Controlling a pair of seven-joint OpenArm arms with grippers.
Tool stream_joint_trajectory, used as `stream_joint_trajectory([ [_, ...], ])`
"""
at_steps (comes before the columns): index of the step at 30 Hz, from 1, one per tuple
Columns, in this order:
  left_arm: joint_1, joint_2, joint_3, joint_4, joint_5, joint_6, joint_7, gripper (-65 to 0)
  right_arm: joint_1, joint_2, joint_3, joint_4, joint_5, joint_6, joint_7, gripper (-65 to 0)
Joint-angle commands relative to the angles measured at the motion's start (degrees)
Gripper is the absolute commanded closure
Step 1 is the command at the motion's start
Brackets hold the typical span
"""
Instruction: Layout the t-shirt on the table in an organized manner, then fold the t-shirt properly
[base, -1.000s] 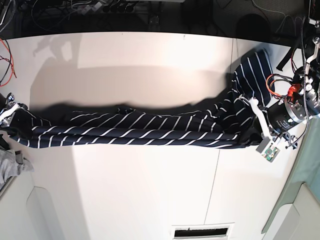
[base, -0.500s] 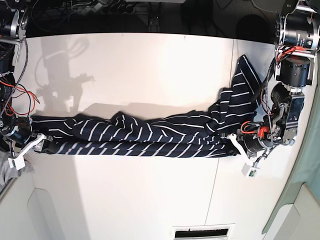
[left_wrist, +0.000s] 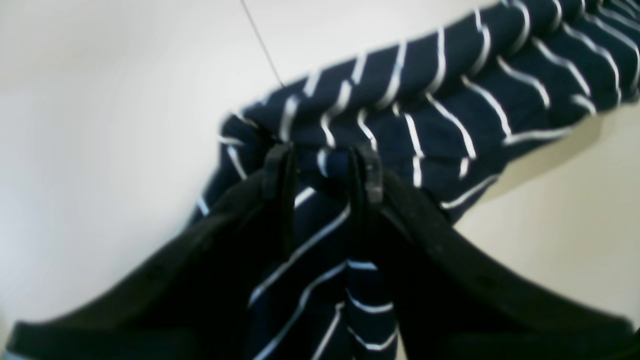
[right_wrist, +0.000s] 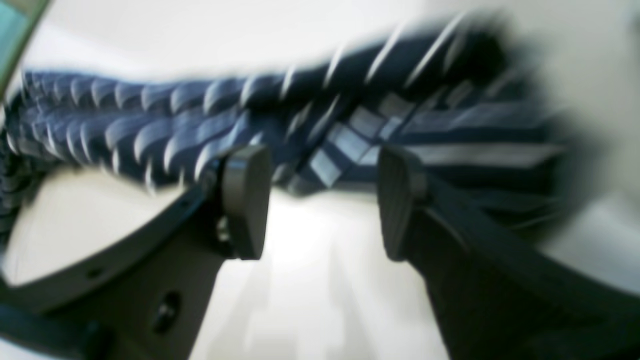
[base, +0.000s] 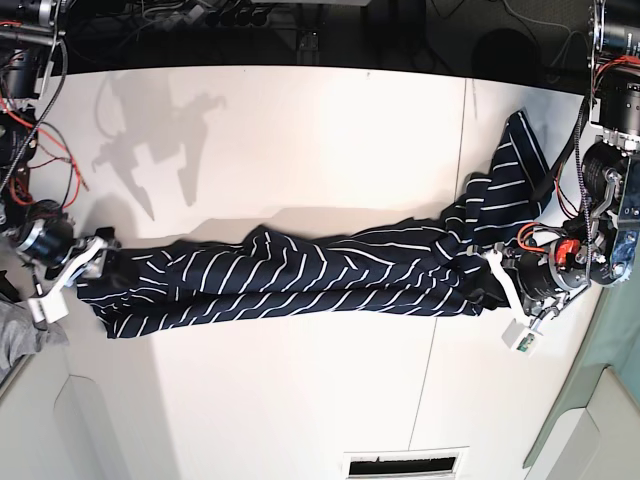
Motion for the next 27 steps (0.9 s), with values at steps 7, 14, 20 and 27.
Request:
stream_joint_trajectory([
  [7, 0.8, -1.0, -1.9, 1.4, -1.4, 1.3, -1.0, -20.1, -3.3, -7.0, -9.6, -0.7, -8.0, 0.5, 9.1, -33.6],
  [14, 7.9, -1.0, -10.4, 3.9, -1.5, -0.4, -1.0, -20.0, -2.0, -14.5, -19.4, -3.1, -24.2, -9.9, 19.4, -33.6],
  [20, 13.0, -1.0, -16.8, 5.6, -1.1, -0.4, -1.1, -20.0, 3.0, -19.0, -25.5, -11.6, -34.2, -16.0, 26.8, -33.6],
  [27, 16.9, -0.9, -17.2, 4.0, 0.7, -0.4, -2.3, -20.0, 7.4, -20.0, -27.9, -14.4, -38.9, -20.2, 26.6, -11.8],
])
